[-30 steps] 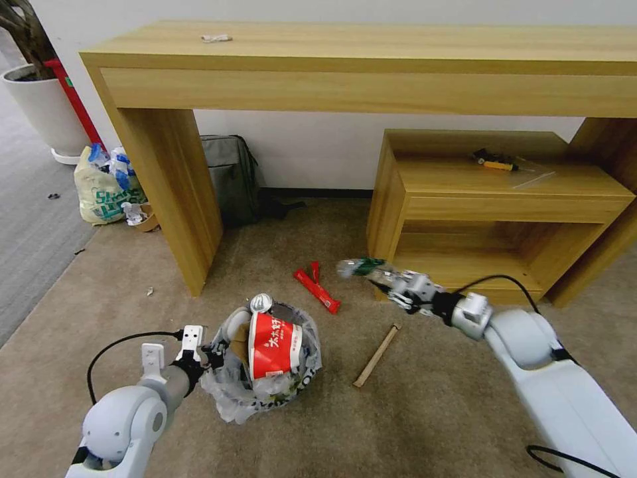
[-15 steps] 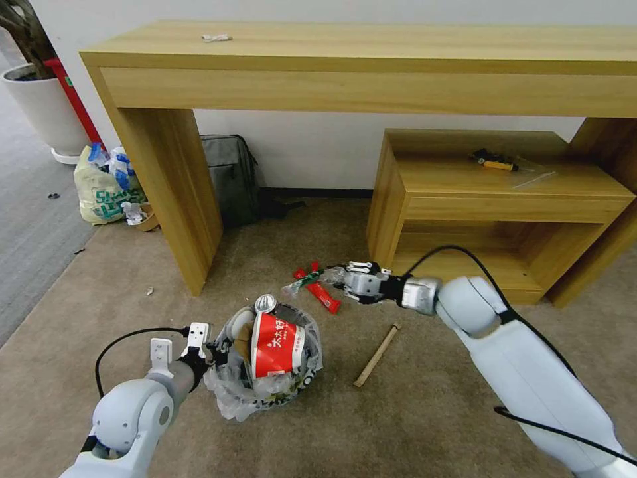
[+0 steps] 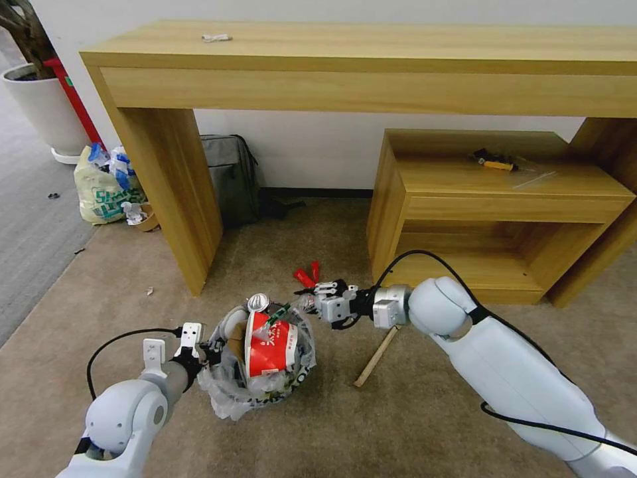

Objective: Pick up the trash bin and place the garbage on the floor into it.

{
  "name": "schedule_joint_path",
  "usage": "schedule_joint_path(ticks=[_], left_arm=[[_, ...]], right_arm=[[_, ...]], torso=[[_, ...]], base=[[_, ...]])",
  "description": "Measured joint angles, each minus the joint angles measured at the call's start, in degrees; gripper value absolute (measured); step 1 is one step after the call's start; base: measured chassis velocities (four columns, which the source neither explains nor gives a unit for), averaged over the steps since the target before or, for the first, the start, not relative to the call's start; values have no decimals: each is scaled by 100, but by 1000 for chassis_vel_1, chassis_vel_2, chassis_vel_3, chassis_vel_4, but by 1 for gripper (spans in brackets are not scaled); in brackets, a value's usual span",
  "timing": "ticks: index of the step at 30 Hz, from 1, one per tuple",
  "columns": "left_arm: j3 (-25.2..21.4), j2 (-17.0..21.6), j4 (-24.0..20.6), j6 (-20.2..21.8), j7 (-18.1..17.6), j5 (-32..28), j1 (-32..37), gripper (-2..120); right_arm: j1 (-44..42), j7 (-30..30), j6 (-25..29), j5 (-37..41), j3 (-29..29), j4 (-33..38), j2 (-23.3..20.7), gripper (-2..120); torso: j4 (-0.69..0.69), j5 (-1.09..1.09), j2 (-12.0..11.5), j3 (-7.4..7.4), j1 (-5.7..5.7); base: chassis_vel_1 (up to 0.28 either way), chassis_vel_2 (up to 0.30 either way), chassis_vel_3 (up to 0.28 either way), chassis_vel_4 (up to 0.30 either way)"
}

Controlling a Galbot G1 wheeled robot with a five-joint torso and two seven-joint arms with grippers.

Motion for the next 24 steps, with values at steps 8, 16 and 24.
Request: schedule_joint_path(ticks=[8, 16, 24], left_arm=[[-13, -47, -43, 0, 23, -10, 13, 0], [-7, -82, -78, 0, 73, 10, 69, 0], [18, -82, -82, 0, 108, 43, 66, 0]], right_arm=[[189, -188, 59, -237, -446, -192, -9, 25], [256, -213, 50, -327, -521, -418, 114, 25], [385, -196, -20, -352, -751, -442, 257, 25]], torso=[[0, 0, 0, 0, 0], [0, 0, 0, 0, 0], [0, 0, 0, 0, 0]], base=[[0, 0, 0, 0], [0, 0, 0, 0], [0, 0, 0, 0]])
